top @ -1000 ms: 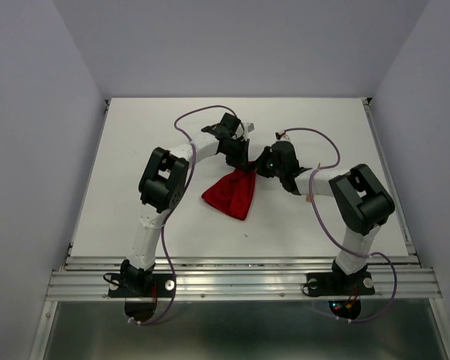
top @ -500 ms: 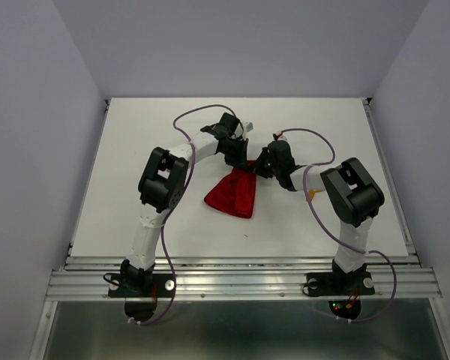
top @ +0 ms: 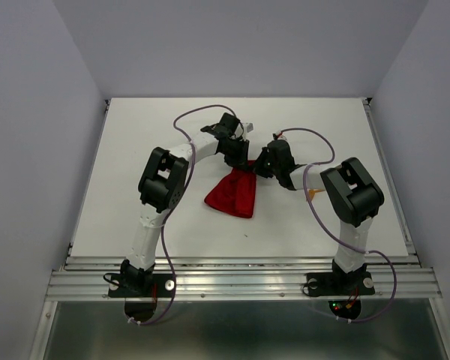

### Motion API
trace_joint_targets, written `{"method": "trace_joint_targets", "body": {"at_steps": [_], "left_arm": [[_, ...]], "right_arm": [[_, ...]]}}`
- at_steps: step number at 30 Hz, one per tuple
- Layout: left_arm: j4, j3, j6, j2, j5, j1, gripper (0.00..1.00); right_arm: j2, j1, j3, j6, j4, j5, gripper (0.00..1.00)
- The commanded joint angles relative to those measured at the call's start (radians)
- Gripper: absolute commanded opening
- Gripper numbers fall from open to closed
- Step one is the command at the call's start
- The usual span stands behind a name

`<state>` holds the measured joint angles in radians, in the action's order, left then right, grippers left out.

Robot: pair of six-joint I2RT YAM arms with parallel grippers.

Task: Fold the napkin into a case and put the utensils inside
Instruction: Stuff the top corner of the smaller-rectangle-folded napkin into the folded napkin.

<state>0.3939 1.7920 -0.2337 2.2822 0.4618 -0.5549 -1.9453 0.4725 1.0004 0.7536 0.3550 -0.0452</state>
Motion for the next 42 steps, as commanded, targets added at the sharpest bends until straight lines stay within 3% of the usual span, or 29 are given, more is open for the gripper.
{"method": "trace_joint_targets", "body": {"at_steps": [1, 4, 7, 16, 20, 24, 27, 42], "left_arm": [[0.030, 0.023, 0.017, -0.049, 0.018, -0.020, 0.35], [0.034, 0.020, 0.022, -0.061, 0.005, -0.020, 0.51], [0.045, 0.018, 0.030, -0.079, -0.020, -0.020, 0.57], [0.056, 0.015, 0.034, -0.115, -0.041, -0.014, 0.61], [0.048, -0.005, 0.031, -0.131, -0.048, -0.008, 0.48], [0.043, -0.022, 0.028, -0.139, -0.046, -0.004, 0.15], [0.043, -0.032, 0.028, -0.138, -0.043, -0.004, 0.00], [-0.012, -0.077, -0.004, -0.105, -0.011, -0.004, 0.00]], "right_arm": [[-0.017, 0.008, 0.015, 0.004, -0.048, 0.018, 0.01], [-0.014, 0.008, 0.015, 0.006, -0.047, 0.018, 0.01], [-0.012, 0.008, 0.015, 0.006, -0.048, 0.019, 0.01], [-0.012, 0.008, 0.018, 0.007, -0.050, 0.016, 0.01], [-0.010, 0.008, 0.018, 0.009, -0.048, 0.015, 0.01], [-0.010, 0.008, 0.020, 0.012, -0.050, 0.011, 0.01], [-0.007, 0.008, 0.020, 0.012, -0.048, 0.011, 0.01], [0.098, 0.008, 0.010, 0.003, -0.053, 0.007, 0.01]]}}
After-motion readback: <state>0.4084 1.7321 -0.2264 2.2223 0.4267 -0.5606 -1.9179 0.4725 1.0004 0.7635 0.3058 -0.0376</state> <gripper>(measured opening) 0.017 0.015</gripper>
